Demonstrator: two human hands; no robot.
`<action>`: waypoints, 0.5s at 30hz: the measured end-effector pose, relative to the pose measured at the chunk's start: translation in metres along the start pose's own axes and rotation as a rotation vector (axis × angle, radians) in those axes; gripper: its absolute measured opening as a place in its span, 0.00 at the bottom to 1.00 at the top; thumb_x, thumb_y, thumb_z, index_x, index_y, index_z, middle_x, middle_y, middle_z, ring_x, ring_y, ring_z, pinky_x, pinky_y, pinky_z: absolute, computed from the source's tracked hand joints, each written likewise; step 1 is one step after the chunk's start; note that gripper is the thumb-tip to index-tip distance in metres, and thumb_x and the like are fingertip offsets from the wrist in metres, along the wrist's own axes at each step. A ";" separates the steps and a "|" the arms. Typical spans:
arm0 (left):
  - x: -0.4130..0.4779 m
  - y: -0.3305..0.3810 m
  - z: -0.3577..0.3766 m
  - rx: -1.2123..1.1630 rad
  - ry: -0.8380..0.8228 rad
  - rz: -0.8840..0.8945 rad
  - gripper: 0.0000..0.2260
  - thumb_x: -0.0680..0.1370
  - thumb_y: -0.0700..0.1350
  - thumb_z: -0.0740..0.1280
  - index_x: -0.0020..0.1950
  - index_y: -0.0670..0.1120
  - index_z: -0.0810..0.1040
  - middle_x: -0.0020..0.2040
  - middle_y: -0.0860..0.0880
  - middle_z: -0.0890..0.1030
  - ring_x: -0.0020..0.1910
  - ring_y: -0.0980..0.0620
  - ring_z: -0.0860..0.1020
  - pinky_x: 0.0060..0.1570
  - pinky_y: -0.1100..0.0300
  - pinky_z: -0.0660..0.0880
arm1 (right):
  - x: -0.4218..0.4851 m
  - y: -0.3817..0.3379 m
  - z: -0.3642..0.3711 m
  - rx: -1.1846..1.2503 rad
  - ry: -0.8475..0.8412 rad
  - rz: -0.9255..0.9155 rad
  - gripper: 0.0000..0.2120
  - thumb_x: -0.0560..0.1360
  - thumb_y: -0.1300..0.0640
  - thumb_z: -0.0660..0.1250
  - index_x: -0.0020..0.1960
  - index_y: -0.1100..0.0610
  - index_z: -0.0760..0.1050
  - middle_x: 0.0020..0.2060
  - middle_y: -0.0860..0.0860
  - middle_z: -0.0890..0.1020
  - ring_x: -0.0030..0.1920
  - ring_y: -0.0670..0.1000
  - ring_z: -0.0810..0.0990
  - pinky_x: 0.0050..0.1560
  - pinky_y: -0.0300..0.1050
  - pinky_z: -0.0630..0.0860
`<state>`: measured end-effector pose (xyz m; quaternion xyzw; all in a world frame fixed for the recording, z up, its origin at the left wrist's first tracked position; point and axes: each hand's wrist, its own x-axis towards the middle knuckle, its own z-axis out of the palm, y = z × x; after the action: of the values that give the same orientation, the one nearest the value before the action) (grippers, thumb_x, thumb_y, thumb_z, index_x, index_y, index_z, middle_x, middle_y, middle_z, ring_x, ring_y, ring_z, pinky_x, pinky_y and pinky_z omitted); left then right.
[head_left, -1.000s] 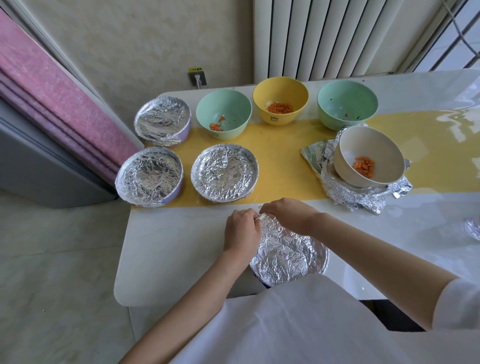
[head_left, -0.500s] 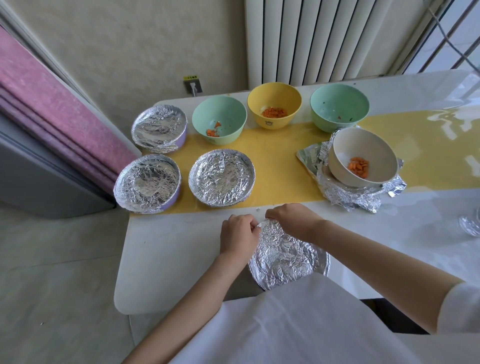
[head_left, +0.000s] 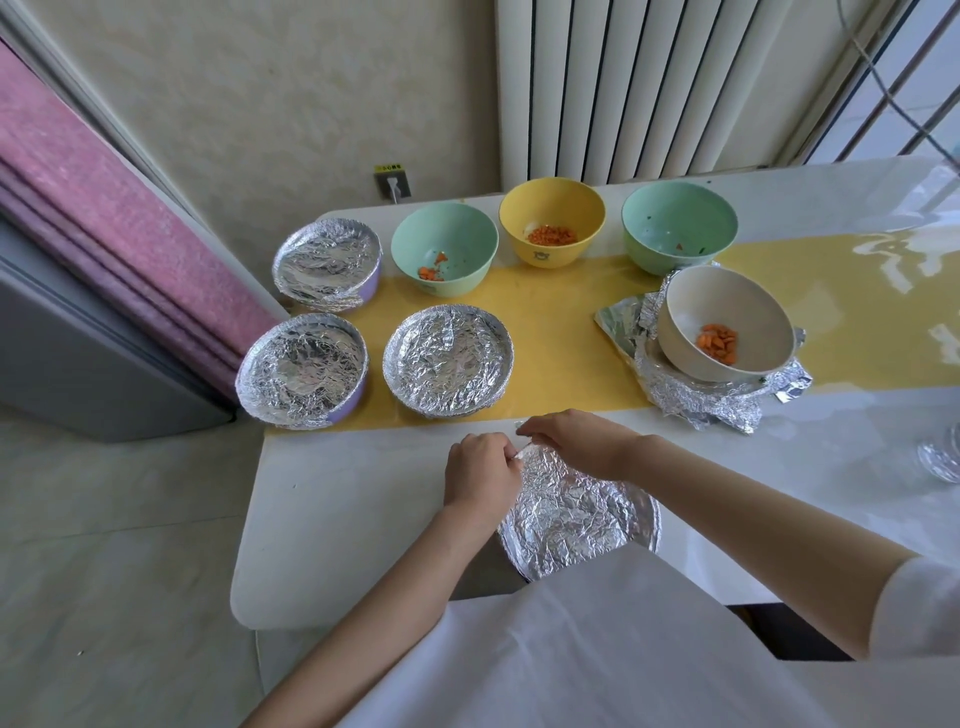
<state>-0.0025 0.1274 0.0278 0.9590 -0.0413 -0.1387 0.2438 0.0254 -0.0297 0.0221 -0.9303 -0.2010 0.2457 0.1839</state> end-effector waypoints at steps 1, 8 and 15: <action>-0.001 -0.001 -0.001 0.010 -0.011 0.003 0.04 0.76 0.44 0.67 0.45 0.45 0.79 0.45 0.46 0.82 0.49 0.46 0.77 0.51 0.55 0.72 | -0.002 0.003 -0.002 0.031 0.019 0.022 0.15 0.82 0.59 0.54 0.67 0.55 0.70 0.59 0.53 0.79 0.57 0.54 0.77 0.57 0.50 0.73; -0.005 -0.005 -0.004 0.124 -0.087 0.039 0.11 0.77 0.47 0.65 0.59 0.49 0.74 0.55 0.51 0.80 0.57 0.48 0.75 0.56 0.55 0.67 | -0.015 0.005 0.000 0.060 0.043 0.048 0.14 0.82 0.58 0.55 0.63 0.57 0.74 0.53 0.53 0.82 0.50 0.55 0.79 0.46 0.42 0.68; 0.004 0.008 -0.002 -0.016 -0.001 0.063 0.05 0.77 0.43 0.67 0.49 0.46 0.81 0.48 0.48 0.82 0.51 0.48 0.77 0.55 0.53 0.71 | -0.009 0.003 0.004 -0.141 0.016 0.080 0.10 0.74 0.70 0.56 0.48 0.58 0.72 0.40 0.58 0.79 0.37 0.55 0.70 0.36 0.46 0.63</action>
<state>0.0016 0.1209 0.0319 0.9552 -0.0707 -0.1317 0.2556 0.0167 -0.0354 0.0216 -0.9502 -0.1790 0.2306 0.1096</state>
